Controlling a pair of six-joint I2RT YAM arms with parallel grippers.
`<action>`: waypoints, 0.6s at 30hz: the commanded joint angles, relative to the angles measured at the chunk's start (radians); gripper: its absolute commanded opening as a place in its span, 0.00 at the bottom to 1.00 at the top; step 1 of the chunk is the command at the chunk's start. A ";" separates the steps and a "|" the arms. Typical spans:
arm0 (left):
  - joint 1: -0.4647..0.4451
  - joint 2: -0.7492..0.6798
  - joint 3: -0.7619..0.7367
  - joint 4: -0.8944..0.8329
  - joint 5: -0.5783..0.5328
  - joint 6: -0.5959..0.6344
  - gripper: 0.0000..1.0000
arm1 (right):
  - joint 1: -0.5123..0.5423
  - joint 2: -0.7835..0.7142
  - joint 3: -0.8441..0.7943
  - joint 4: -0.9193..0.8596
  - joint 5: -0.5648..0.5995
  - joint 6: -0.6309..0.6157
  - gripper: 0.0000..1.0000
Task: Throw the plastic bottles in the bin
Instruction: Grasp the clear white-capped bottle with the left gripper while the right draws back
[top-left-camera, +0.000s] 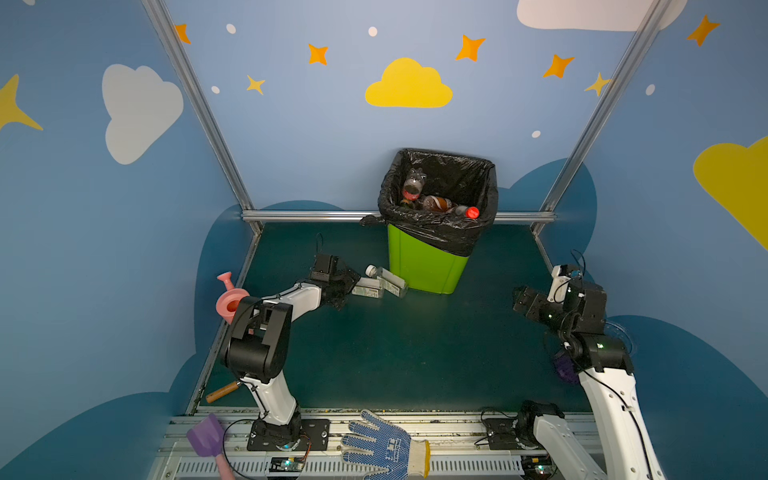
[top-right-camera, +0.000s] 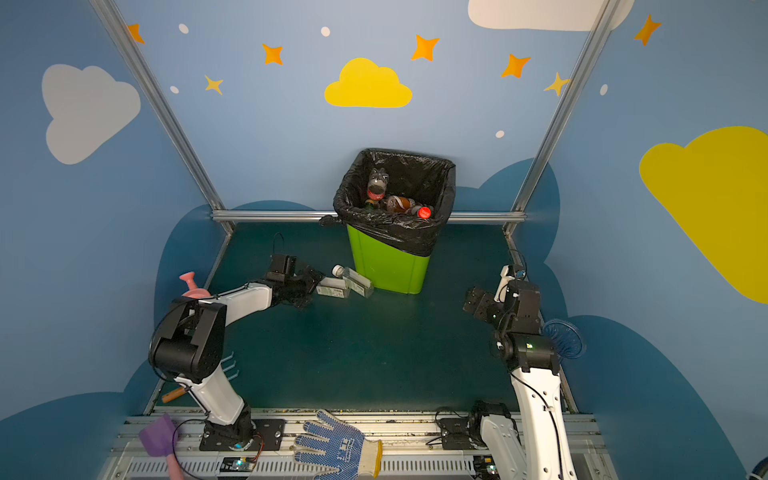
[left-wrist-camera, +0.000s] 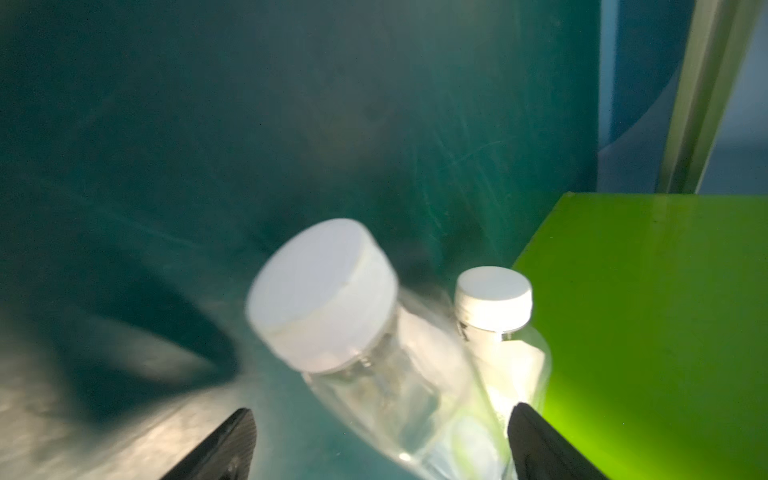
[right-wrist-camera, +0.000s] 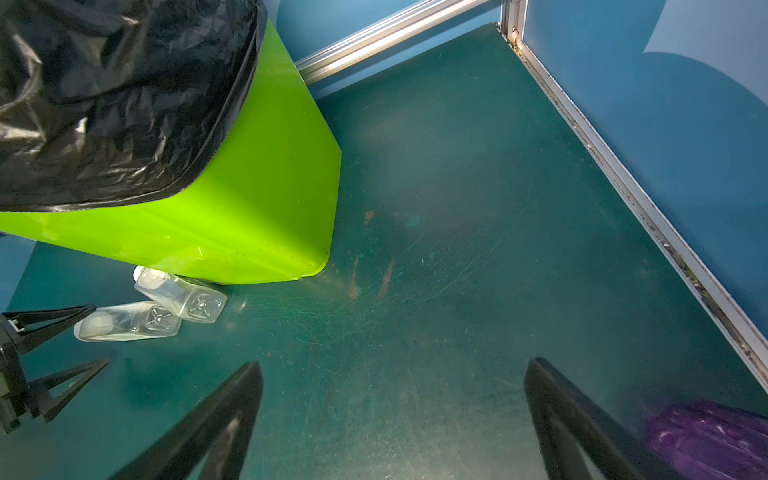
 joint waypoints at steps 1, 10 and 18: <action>-0.010 0.037 0.043 -0.008 0.004 -0.020 0.94 | -0.009 0.007 -0.015 0.004 -0.020 0.018 0.98; -0.020 0.102 0.081 -0.015 0.027 -0.020 0.78 | -0.037 0.002 -0.027 0.005 -0.040 0.014 0.98; -0.020 0.081 0.058 0.003 0.033 -0.021 0.57 | -0.053 0.004 -0.039 0.007 -0.061 0.020 0.98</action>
